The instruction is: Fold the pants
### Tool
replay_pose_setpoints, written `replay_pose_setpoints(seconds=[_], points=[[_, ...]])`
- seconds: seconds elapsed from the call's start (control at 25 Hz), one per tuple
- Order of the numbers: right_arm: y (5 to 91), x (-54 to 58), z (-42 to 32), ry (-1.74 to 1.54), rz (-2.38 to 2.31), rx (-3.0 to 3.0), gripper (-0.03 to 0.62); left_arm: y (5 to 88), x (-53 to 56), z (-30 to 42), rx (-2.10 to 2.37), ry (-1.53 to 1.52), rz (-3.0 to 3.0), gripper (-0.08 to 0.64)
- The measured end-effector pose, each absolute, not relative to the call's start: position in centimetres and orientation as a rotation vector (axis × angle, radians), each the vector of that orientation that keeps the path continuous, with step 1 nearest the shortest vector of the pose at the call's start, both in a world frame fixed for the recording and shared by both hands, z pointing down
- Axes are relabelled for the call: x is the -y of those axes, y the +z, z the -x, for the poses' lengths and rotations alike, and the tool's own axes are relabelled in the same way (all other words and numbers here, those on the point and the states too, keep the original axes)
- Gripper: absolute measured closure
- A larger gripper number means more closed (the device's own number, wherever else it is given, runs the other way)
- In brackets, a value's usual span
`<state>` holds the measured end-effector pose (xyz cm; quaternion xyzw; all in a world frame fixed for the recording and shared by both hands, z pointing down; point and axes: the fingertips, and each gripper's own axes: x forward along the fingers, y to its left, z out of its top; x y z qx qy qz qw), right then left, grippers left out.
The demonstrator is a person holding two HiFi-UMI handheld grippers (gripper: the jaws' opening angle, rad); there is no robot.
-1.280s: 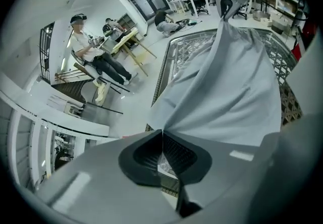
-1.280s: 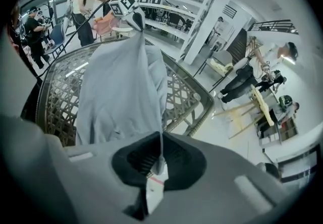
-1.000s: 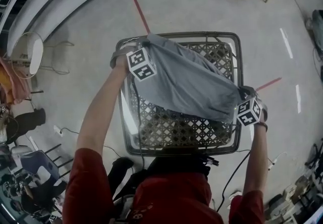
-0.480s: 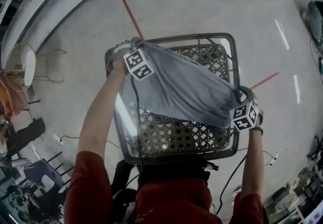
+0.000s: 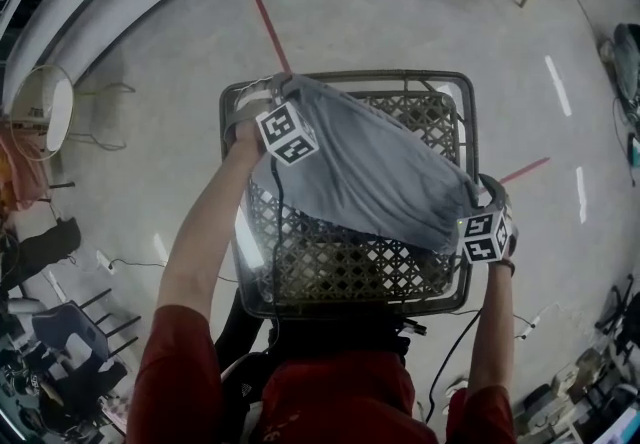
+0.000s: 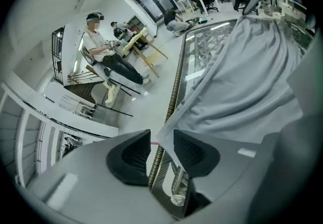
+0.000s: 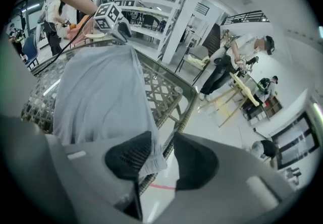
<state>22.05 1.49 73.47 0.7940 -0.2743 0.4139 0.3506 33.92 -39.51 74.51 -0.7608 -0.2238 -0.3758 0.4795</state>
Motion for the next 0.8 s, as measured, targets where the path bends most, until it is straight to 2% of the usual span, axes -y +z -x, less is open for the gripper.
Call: replay_pose_setpoints(seconds=[0.36, 0.8], points=[[64.3, 4.0, -19.7, 0.872, -2.464, 0.634, 0.460, 63.2, 34.6, -29.1, 0.505, -0.697, 2.288, 0.408], [48.4, 9.1, -16.2, 0.365, -2.935, 0.637, 0.461, 49.6, 28.1, -19.2, 0.385, -0.349, 2.805, 0.411]])
